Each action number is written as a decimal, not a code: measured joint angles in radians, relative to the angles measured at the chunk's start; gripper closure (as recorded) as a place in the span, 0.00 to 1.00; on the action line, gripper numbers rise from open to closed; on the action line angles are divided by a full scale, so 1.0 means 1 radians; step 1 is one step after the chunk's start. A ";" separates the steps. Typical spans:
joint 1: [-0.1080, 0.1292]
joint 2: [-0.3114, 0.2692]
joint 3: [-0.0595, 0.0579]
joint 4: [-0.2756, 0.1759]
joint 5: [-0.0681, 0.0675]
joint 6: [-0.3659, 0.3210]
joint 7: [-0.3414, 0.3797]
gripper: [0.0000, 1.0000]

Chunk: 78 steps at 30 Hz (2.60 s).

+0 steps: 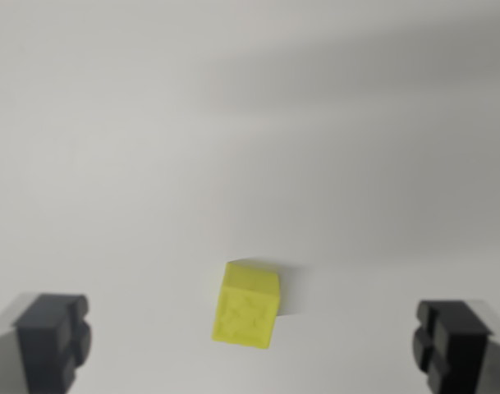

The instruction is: Pick yellow cube

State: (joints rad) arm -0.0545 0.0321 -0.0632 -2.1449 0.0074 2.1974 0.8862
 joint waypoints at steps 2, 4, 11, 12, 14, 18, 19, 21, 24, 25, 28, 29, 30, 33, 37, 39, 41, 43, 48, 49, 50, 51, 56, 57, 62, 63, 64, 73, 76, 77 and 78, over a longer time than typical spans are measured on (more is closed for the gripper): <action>0.001 -0.003 0.000 -0.018 0.000 0.014 0.005 0.00; 0.002 -0.006 0.000 -0.035 -0.001 0.028 0.010 0.00; 0.006 -0.014 0.000 -0.094 -0.002 0.078 0.028 0.00; 0.006 -0.015 0.000 -0.102 -0.002 0.085 0.030 0.00; 0.007 -0.016 0.000 -0.119 -0.002 0.099 0.035 0.00; 0.010 -0.018 0.000 -0.151 -0.002 0.128 0.045 0.00; 0.010 -0.019 0.000 -0.158 -0.002 0.135 0.048 0.00; 0.011 -0.020 0.000 -0.174 -0.003 0.149 0.053 0.00; 0.013 -0.020 0.000 -0.197 -0.003 0.171 0.060 0.00; 0.013 -0.020 0.000 -0.204 -0.003 0.178 0.063 0.00; 0.015 -0.020 0.000 -0.226 -0.003 0.200 0.070 0.00; 0.016 -0.019 0.000 -0.233 -0.003 0.208 0.072 0.00; 0.016 -0.019 0.000 -0.241 -0.003 0.215 0.075 0.00; 0.018 -0.018 0.000 -0.262 -0.003 0.237 0.082 0.00; 0.021 -0.014 0.000 -0.290 -0.003 0.267 0.092 0.00; 0.022 -0.012 0.000 -0.303 -0.003 0.283 0.097 0.00; 0.023 -0.010 0.000 -0.317 -0.003 0.298 0.102 0.00; 0.024 -0.007 0.000 -0.330 -0.003 0.313 0.107 0.00; 0.028 0.001 0.000 -0.362 -0.002 0.353 0.119 0.00; 0.028 0.003 0.000 -0.368 -0.002 0.360 0.122 0.00; 0.029 0.005 0.000 -0.374 -0.002 0.368 0.124 0.00; 0.030 0.007 0.000 -0.380 -0.002 0.376 0.127 0.00; 0.033 0.019 0.000 -0.409 0.000 0.416 0.138 0.00; 0.034 0.022 0.000 -0.415 0.000 0.424 0.141 0.00; 0.038 0.037 0.000 -0.442 0.002 0.466 0.152 0.00; 0.039 0.040 0.000 -0.448 0.003 0.474 0.154 0.00; 0.040 0.043 0.000 -0.453 0.003 0.482 0.156 0.00; 0.048 0.078 0.000 -0.498 0.010 0.559 0.175 0.00; 0.052 0.091 0.000 -0.511 0.014 0.585 0.181 0.00; 0.053 0.096 0.000 -0.516 0.015 0.594 0.182 0.00; 0.054 0.101 0.000 -0.520 0.017 0.603 0.184 0.00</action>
State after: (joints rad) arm -0.0008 0.1329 -0.0632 -2.6648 0.0241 2.8004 1.0702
